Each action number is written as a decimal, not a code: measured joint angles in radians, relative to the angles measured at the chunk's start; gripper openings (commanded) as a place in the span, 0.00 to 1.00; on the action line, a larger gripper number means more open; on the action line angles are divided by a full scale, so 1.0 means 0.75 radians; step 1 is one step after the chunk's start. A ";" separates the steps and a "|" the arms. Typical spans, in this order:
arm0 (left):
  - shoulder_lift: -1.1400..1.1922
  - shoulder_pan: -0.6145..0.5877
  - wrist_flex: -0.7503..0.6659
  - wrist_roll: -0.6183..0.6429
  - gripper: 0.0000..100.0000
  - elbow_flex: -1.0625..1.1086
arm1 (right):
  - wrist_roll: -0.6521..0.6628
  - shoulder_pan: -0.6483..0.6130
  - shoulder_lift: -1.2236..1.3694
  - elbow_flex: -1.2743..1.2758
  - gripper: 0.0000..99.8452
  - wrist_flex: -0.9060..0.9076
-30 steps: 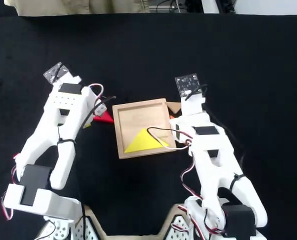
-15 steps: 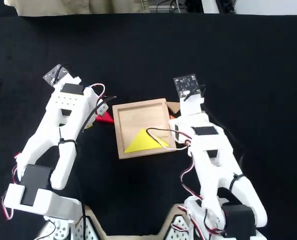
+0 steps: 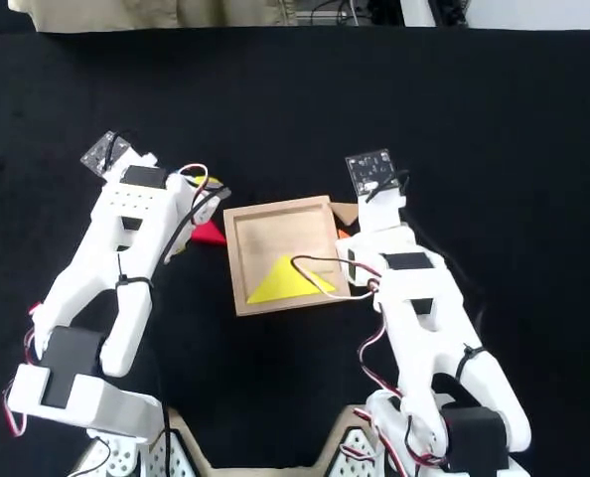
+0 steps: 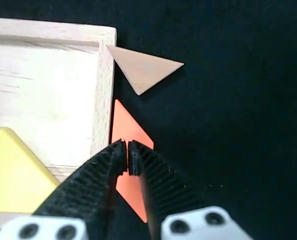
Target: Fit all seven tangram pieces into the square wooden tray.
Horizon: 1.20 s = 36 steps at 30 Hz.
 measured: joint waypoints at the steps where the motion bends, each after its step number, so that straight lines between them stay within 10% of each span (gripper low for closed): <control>1: 0.025 0.000 -0.023 0.020 0.36 0.000 | 0.000 0.000 0.000 0.000 0.01 0.000; 36: 0.567 -0.172 0.207 -0.286 0.36 -0.552 | 0.027 -0.014 0.000 0.018 0.01 0.000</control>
